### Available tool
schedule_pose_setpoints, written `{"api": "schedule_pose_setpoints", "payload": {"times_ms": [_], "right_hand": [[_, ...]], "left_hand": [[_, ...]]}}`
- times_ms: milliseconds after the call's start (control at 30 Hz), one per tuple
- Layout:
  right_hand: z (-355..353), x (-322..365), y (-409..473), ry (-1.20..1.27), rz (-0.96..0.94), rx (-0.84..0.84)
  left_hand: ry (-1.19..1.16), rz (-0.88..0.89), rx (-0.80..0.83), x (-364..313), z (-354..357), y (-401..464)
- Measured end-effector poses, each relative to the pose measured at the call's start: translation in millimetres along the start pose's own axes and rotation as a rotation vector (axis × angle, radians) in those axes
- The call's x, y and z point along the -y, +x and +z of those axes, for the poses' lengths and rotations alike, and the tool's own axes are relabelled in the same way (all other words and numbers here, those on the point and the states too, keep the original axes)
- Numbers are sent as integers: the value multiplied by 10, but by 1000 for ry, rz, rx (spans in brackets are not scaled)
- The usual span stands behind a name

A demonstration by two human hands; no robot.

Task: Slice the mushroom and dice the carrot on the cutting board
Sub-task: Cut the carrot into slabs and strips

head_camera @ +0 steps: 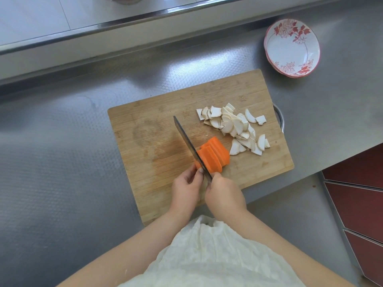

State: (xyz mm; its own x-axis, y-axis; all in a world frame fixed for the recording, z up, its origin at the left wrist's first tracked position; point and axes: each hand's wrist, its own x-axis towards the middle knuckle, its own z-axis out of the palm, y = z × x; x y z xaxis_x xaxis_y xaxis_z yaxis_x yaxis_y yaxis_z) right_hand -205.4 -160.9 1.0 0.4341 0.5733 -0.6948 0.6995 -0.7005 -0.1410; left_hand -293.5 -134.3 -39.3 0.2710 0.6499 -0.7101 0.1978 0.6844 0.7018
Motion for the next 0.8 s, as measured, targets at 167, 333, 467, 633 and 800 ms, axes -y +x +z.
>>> {"api": "schedule_pose_setpoints", "payload": {"times_ms": [167, 333, 467, 633, 800], "right_hand": [[107, -16, 78, 4, -9, -14], [182, -87, 81, 42, -42, -33], [149, -142, 93, 68, -58, -20], [98, -226, 78, 151, -82, -19], [-21, -414, -127, 371, -92, -73]], "left_hand": [[-23, -7, 8, 19, -4, 7], [-49, 8, 4, 50, -14, -2], [-51, 21, -8, 57, -15, -10], [-9, 64, -32, 99, -29, -1], [101, 86, -62, 159, -15, 128]]}}
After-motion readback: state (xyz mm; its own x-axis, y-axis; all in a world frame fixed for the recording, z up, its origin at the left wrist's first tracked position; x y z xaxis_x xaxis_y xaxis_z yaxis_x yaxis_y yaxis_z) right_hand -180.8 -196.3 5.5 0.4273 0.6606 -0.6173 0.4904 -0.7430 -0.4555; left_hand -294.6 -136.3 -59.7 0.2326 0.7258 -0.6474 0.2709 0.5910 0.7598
